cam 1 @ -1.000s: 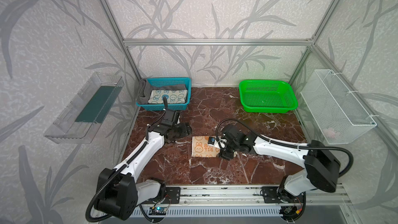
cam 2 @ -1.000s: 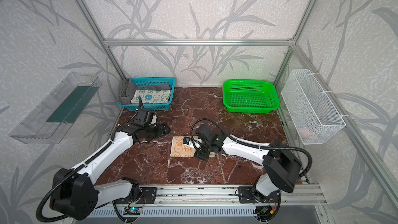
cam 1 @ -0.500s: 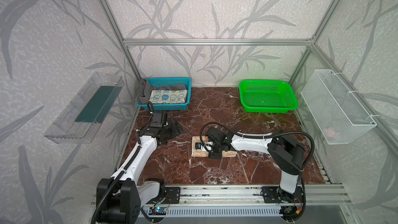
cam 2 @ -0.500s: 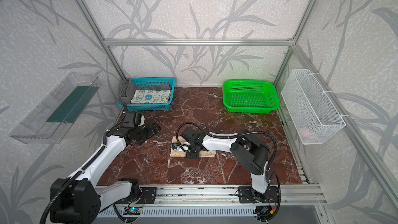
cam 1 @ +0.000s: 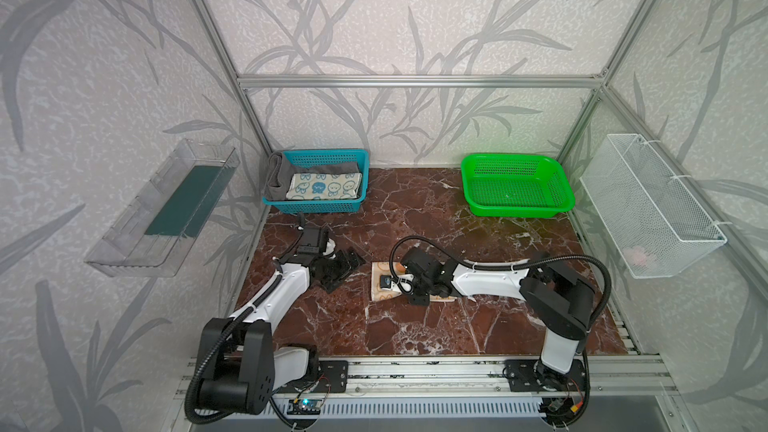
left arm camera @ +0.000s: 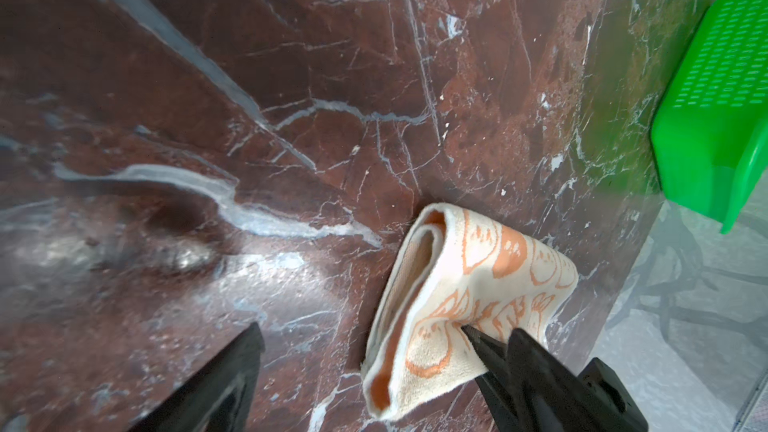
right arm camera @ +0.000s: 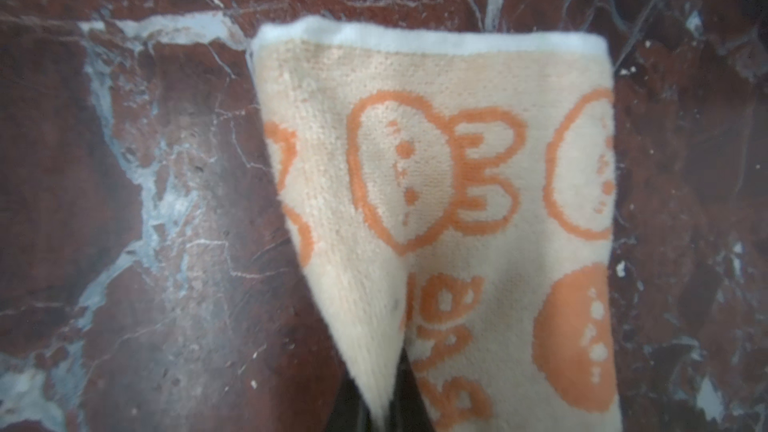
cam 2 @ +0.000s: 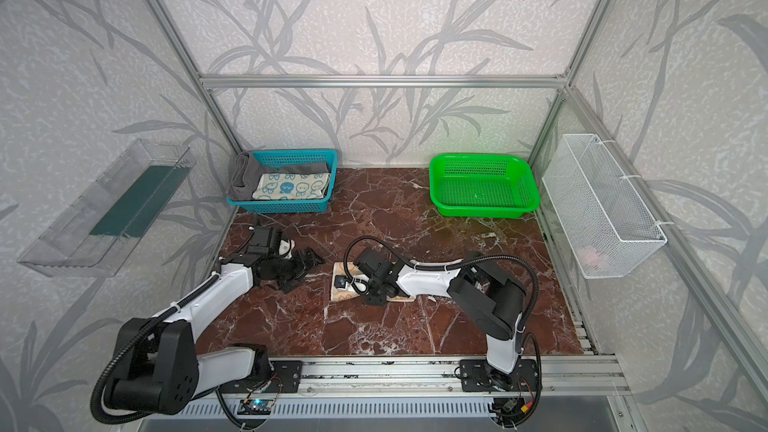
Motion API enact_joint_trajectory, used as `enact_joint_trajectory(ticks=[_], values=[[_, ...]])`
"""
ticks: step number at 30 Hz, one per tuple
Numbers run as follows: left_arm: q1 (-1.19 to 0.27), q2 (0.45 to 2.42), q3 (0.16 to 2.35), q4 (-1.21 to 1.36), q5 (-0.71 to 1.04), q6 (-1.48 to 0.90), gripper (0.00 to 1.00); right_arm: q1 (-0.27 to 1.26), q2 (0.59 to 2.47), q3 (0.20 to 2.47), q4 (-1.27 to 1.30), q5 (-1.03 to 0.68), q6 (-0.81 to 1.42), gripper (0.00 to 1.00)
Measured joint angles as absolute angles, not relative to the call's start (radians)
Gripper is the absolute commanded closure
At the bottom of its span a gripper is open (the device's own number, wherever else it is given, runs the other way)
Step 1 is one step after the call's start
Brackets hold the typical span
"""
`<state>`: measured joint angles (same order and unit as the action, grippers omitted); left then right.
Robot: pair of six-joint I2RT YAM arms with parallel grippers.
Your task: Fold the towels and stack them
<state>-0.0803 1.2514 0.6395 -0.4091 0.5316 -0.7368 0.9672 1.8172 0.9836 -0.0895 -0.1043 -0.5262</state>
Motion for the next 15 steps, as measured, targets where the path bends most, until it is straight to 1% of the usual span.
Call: enact_joint_trajectory(ticks=[7,15], values=[[-0.142,1.279,0.569,-0.229,0.626,-0.84,0.07,0.904,1.734,0.879,0.022,-0.144,-0.463,1.0],[-0.242,1.386,0.552,-0.075,0.667,-0.917,0.07,0.863,1.67,0.833,0.124,-0.209,-0.411,1.0]])
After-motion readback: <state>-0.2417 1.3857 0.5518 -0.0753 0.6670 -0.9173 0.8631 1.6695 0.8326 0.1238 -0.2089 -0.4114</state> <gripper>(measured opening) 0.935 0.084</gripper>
